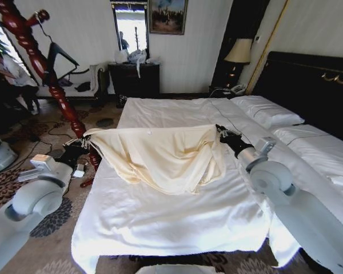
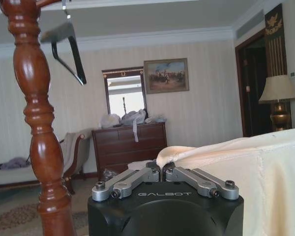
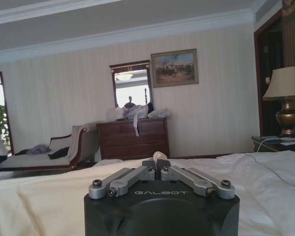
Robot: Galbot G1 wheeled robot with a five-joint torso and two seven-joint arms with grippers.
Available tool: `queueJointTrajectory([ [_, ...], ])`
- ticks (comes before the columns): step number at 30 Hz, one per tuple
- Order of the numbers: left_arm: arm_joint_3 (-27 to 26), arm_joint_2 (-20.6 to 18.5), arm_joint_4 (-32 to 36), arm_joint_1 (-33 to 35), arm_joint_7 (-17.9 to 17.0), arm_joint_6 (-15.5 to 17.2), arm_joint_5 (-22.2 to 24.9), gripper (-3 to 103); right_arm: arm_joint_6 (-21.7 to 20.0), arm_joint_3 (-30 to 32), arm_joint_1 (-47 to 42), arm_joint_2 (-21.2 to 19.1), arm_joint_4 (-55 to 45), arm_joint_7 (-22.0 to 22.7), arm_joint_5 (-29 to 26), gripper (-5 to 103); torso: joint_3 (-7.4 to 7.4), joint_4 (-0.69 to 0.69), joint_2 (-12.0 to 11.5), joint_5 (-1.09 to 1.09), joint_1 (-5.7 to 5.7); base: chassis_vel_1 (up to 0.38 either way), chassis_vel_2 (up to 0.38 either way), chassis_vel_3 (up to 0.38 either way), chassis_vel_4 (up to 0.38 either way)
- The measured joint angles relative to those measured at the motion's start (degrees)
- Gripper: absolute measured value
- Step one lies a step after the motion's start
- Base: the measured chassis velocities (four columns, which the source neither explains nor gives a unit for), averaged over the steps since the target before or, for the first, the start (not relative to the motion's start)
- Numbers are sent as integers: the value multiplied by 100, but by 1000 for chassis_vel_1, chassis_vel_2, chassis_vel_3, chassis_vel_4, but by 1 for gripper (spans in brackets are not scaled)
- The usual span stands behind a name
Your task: Pick up the clothes from the bed and hang them on the clothes hanger.
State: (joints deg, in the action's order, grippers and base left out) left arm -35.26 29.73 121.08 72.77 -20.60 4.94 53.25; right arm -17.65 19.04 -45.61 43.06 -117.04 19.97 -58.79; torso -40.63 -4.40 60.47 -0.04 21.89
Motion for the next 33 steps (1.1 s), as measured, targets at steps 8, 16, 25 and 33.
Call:
queueJointTrajectory([
  [8,2823,154,-1372,-3913,-99,153,545,1,17,-848,1732,550,1277,190,-104,1,-1,-4,-1,3,2,0,0,0,0],
  [16,4058,1184,-2853,-5953,-158,172,630,1,105,-1047,2548,939,2312,161,10,1,-1,-7,-1,6,2,0,0,0,0],
  [25,4521,1998,-3654,-7603,-178,202,888,1,142,-1125,3852,1088,2999,115,-144,1,1,-7,-1,5,0,0,0,0,0],
  [33,5227,2227,-4363,-9092,70,231,1329,1,54,-1331,4745,1112,3176,183,-490,1,1,-5,0,3,-1,0,0,0,0],
])
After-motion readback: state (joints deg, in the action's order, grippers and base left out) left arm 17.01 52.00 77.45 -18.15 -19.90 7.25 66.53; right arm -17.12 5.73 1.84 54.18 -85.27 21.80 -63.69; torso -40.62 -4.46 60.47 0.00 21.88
